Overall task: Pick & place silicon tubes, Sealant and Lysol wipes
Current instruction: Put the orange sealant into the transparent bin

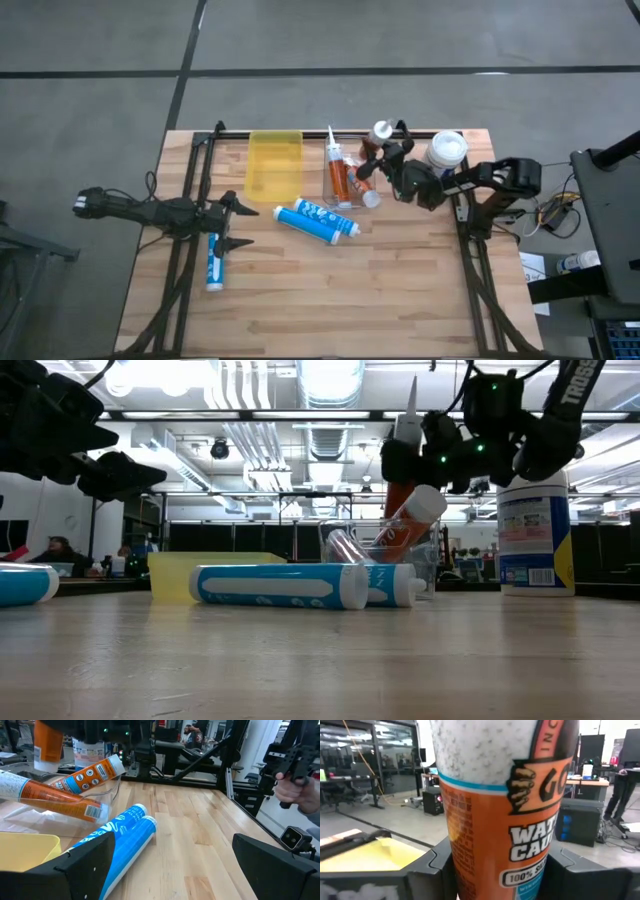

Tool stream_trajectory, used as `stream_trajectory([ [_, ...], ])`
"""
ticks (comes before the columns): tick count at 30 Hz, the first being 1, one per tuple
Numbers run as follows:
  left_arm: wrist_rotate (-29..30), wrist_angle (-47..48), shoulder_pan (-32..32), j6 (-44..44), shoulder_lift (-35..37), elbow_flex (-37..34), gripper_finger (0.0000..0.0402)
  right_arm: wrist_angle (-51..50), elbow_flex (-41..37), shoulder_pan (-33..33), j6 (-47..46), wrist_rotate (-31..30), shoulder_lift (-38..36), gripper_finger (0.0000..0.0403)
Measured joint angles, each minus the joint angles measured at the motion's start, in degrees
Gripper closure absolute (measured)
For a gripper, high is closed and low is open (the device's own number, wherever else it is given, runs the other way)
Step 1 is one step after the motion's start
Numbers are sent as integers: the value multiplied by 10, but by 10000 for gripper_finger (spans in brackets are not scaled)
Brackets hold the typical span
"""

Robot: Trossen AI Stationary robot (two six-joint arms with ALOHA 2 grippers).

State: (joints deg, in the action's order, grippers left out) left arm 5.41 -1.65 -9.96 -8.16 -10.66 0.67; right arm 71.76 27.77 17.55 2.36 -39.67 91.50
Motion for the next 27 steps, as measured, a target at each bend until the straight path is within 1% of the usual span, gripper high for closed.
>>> stream_trajectory([
  [2, 0, 0, 0, 0, 0, 0, 3, -1, 0, 11, -1, 10, 8, 234],
  [6, 0, 0, 0, 0, 0, 0, 3, 3, 8, 41, -3, 61, 19, 234],
  [9, 0, 0, 0, 0, 0, 0, 3, -1, 18, 62, -24, 99, 24, 234],
  [12, 0, 0, 0, 0, 0, 0, 3, -45, 38, 76, -27, 127, 25, 234],
  [16, 0, 0, 0, 0, 0, 0, 3, -140, 77, 83, -22, 134, 25, 234],
  [19, 0, 0, 0, 0, 0, 0, 3, -177, 98, 84, -15, 134, 26, 234],
  [27, 0, 0, 0, 0, 0, 0, 3, -160, 101, 86, -20, 147, 44, 234],
])
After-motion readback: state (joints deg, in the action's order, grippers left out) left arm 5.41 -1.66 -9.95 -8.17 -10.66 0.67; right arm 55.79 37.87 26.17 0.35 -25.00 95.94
